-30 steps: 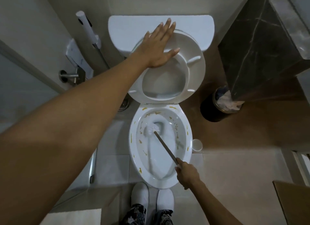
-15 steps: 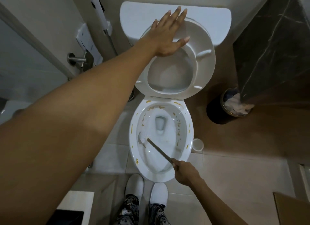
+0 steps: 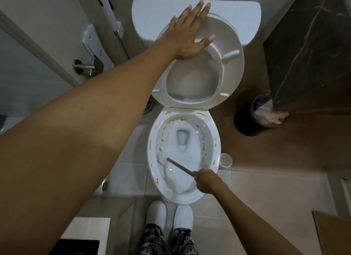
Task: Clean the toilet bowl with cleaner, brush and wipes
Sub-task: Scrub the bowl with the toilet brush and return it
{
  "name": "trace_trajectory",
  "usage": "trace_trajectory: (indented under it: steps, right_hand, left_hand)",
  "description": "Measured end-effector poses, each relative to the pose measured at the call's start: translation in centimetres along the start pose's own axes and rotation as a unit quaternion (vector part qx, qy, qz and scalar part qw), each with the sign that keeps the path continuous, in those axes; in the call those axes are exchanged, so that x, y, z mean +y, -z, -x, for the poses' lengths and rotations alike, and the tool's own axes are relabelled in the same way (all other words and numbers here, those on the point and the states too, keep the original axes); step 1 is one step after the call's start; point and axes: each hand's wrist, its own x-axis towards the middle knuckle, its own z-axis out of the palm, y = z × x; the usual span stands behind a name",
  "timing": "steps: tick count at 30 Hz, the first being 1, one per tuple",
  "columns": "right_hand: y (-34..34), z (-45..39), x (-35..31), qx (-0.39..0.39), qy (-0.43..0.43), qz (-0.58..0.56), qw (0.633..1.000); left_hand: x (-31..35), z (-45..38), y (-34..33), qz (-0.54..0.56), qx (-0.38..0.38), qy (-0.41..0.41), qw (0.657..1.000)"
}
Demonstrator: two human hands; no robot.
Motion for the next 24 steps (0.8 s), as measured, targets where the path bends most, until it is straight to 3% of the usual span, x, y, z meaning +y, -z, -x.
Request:
trace_trajectory:
  steps: [3,7,12,15,20,24]
  right_hand:
    - [0.2,-1.7,-1.5,0.046,-0.013,-0.071,0.996]
    - [-0.9,-0.6,-0.7,0.029,-0.017,-0.135,0.99]
    - [-0.3,1.0,0.6,-0.007,0.002,-0.068,0.998]
    - [0.6,-0.5,-0.3,0.01,0.003,-0.052,0.999]
    - [1.0,-2.4,-1.7,0.071,-0.019,-0.085,0.994]
    - [-1.3,-0.8,-1.3,0.056,-0.041,-0.154,0.986]
  left_hand:
    - [0.0,0.0,0.0,0.006,-0.001,-0.002,1.0]
    - [-0.1,-0.1,-0.1,0.009,0.003,-0.004,1.0]
    - [-0.1,-0.2,-0.3,0.011,0.009,-0.003,1.0]
    - [0.0,-0.2,-0.3,0.015,0.012,-0.003,1.0]
    - [0.0,-0.2,-0.4,0.017,0.013,-0.003,1.0]
    - [0.0,-0.1,-0.3,0.023,0.009,-0.004,1.0]
